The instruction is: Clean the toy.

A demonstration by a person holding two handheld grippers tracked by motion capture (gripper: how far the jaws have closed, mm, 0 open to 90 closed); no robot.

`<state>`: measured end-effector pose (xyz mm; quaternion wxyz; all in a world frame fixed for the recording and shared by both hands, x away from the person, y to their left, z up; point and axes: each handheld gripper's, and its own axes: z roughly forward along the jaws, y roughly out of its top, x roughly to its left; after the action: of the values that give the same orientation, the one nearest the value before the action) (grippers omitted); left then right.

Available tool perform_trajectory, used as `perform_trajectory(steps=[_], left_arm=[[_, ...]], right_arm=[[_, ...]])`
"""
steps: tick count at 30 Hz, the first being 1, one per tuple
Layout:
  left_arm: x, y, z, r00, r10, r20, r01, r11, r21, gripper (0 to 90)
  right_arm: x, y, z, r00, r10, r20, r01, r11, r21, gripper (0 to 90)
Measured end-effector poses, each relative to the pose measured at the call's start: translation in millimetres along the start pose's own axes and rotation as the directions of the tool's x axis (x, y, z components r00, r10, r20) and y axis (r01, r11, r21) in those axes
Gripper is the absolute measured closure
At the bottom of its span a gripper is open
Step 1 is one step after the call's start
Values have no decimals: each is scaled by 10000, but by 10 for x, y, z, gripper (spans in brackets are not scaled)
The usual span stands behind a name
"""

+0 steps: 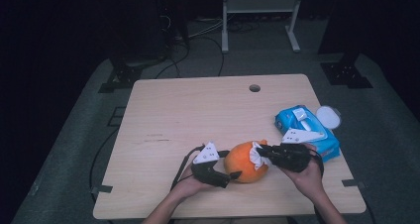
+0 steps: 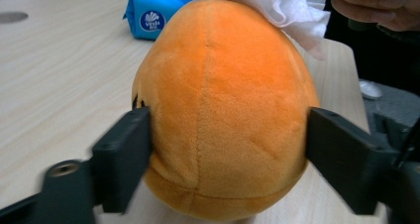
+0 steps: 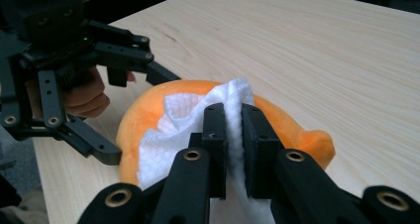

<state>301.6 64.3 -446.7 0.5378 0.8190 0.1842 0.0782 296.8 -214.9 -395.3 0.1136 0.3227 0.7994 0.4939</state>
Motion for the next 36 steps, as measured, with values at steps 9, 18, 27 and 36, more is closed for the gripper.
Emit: perform_trajectory(steps=[9,18,27,36], left_arm=[[-117,48,49,9979,534,-372,-526,9984,205,271],[-121,56,62,9973,632,-385,-635,9980,-66,261],[-146,50,69,9944,953,-447,-941,9952,280,282],[24,-21,10,9997,137,-201,-134,9998,148,258]], right_arm=[[494,92,223,9864,-1470,-729,1492,9884,264,807],[236,95,72,9955,-942,-74,941,9955,-95,808],[451,118,215,9874,-1486,-543,1499,9885,192,806],[-91,-53,-98,9980,14,625,-5,9999,-144,805]])
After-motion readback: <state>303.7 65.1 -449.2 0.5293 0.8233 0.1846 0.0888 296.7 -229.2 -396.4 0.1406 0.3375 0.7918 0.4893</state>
